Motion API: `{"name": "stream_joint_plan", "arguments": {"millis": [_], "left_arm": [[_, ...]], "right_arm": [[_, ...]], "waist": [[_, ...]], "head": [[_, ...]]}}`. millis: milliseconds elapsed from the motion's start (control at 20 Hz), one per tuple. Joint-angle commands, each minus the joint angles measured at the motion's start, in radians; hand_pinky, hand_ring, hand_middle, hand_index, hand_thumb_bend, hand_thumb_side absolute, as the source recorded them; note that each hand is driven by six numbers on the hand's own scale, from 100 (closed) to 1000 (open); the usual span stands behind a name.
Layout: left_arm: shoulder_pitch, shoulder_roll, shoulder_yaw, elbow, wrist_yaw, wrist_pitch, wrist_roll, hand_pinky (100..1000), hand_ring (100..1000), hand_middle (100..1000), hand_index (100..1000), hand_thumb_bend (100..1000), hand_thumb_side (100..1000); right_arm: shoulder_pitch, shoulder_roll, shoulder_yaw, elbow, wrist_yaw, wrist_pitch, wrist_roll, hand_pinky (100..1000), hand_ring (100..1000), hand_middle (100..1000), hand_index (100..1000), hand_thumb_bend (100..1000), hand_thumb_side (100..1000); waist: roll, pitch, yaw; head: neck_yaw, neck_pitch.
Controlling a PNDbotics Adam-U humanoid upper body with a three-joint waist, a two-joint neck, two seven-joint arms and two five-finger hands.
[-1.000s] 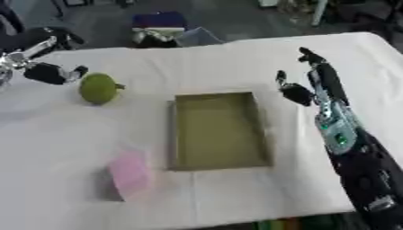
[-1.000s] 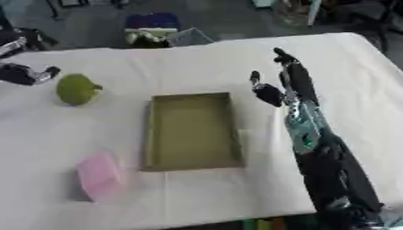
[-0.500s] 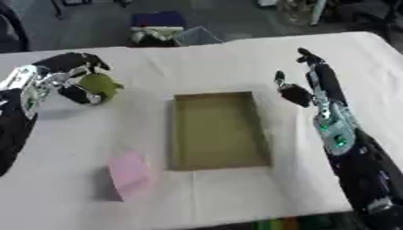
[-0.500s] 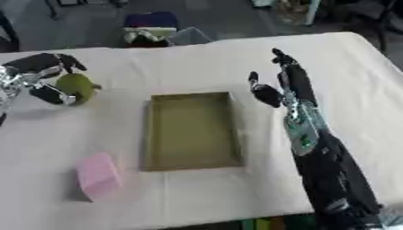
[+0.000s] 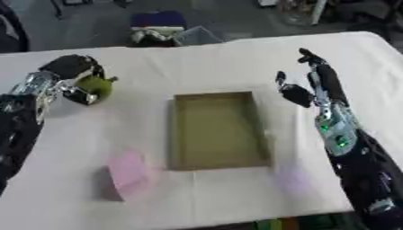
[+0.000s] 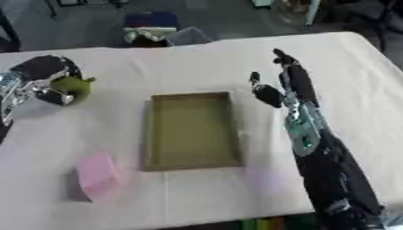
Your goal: Pick up objects on the table and place them in the box.
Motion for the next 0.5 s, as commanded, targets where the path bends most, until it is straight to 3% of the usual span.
{"name": "stream_joint_plan", "arguments": {"millis": [50,300,500], "left_arm": [[-0.023,0.029,-0.004,-0.101,0.038,-0.015,0.078,557,397,376,491,100,100],[-0.04,0.038,-0.054,-0.252,0.192,-0.052,0.037,559,395,369,484,100,105],[-0.058,0.002,-0.135,-0.33,0.339,-0.113,-0.059,565,399,371,487,100,150]], "right_arm": [[-0.02,-0.006,0.003,-0.021,-0.003,0.0,-0.004,787,936,791,967,187,446],[-0.019,-0.003,0.004,-0.022,0.0,-0.001,-0.004,786,937,791,967,186,447],[-0.019,0.003,0.006,-0.023,0.003,-0.003,-0.003,785,937,791,967,186,447]], "waist": [[0.001,-0.015,0.0],[0.003,-0.016,-0.001],[0.005,-0.017,-0.006]], "head": [[0.002,0.005],[0.004,0.005],[0.007,0.005]]}}
